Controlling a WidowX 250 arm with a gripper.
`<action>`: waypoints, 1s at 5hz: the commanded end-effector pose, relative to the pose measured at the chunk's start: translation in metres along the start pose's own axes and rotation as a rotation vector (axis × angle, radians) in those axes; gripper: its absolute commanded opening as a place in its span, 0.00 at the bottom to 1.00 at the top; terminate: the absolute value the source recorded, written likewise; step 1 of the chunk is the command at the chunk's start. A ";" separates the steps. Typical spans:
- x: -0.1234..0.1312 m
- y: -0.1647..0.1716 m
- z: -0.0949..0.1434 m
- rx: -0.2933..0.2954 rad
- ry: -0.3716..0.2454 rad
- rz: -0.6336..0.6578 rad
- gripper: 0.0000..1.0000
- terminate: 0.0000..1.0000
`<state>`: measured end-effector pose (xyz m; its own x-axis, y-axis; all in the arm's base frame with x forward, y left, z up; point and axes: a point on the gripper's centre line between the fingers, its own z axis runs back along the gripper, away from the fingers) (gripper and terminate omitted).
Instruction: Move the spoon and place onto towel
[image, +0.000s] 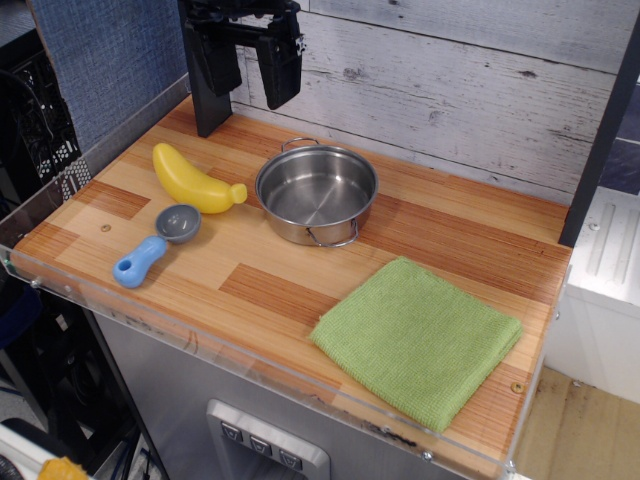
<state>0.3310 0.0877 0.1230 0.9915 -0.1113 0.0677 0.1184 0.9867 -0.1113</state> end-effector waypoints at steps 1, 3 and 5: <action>0.000 0.000 0.000 0.000 0.000 0.000 1.00 0.00; -0.036 0.019 0.011 0.094 -0.033 0.022 1.00 0.00; -0.076 0.023 0.032 0.188 -0.135 0.017 1.00 0.00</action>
<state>0.2538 0.1207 0.1345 0.9823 -0.0850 0.1670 0.0777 0.9957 0.0498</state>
